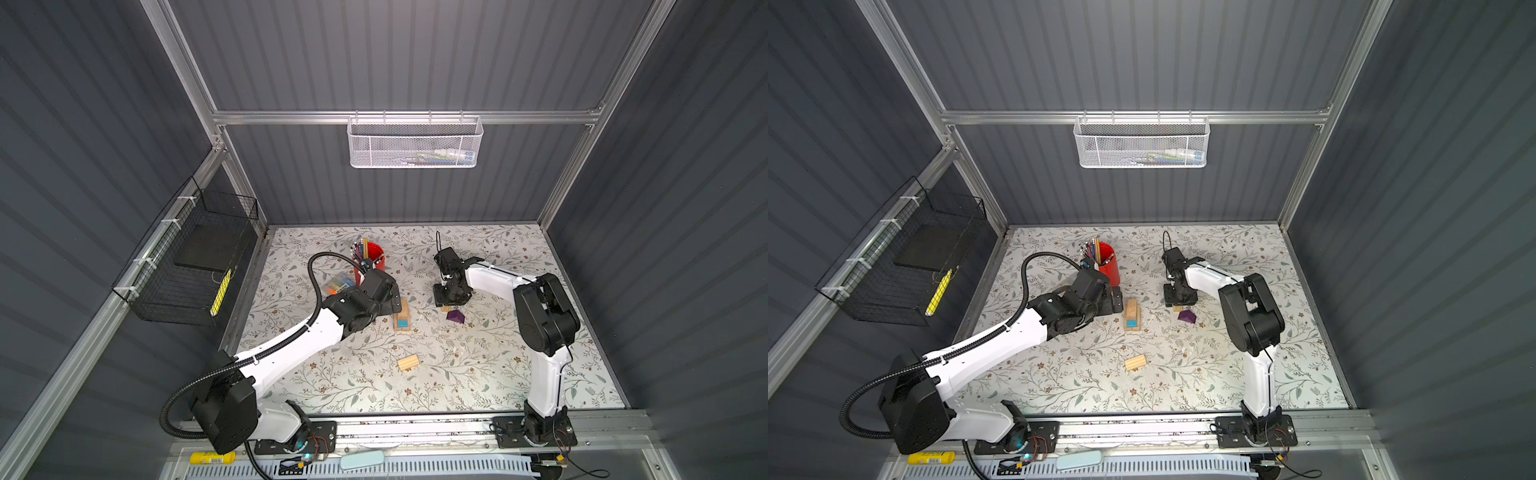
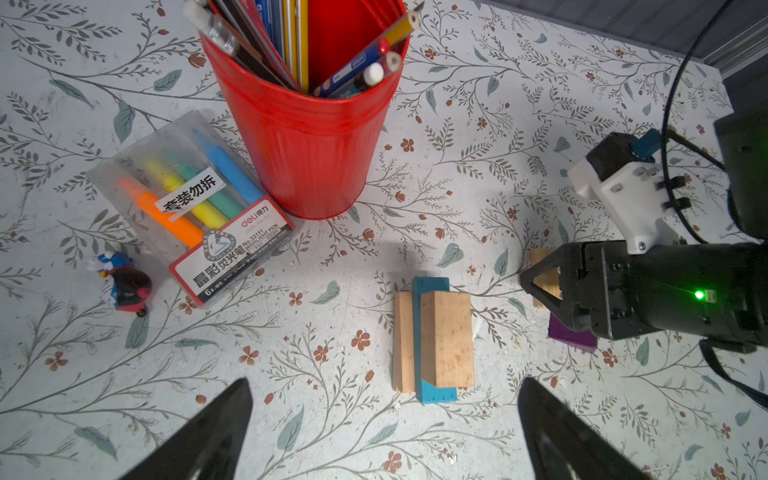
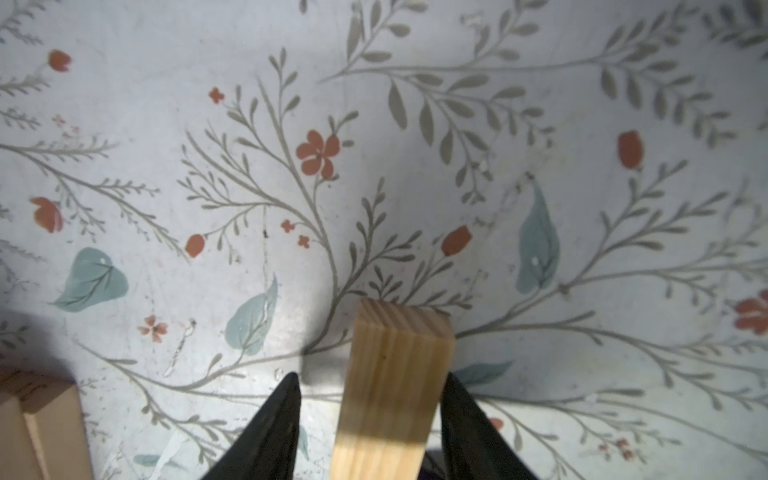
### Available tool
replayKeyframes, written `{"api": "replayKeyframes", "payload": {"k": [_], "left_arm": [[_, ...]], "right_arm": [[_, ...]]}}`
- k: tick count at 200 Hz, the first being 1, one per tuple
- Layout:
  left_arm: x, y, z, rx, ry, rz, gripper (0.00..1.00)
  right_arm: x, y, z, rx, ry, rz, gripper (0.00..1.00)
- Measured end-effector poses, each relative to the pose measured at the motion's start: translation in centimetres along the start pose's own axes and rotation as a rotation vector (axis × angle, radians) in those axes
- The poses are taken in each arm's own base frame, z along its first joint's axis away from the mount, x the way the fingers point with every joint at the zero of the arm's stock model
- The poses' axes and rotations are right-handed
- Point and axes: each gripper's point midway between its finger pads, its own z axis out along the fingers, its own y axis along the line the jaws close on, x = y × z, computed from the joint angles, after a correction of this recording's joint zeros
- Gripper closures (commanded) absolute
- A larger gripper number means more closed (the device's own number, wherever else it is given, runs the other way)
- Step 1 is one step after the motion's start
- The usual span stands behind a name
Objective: Build the wood block tower
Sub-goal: 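Grasp the wooden block with the right gripper and lift it, then carry the wooden block with the right gripper over the upright block group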
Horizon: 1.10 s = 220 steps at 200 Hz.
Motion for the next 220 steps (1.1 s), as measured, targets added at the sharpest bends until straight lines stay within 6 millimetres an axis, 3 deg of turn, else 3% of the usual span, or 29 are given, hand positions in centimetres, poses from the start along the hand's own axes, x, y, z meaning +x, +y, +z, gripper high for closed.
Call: {"api": "replayKeyframes", "payload": {"k": [179,220], "left_arm": [[-0.1,0.5,-0.2,-0.007,-0.008,-0.025,0.00],[0.0,1.0,-0.9,-0.004,-0.020,-0.036,0.00]], "right_arm": [[0.2,0.3,0.0,0.068,-0.004,0.031,0.75],[0.5,0.2,-2.0,0.068,-0.004,0.045,0.77]]}}
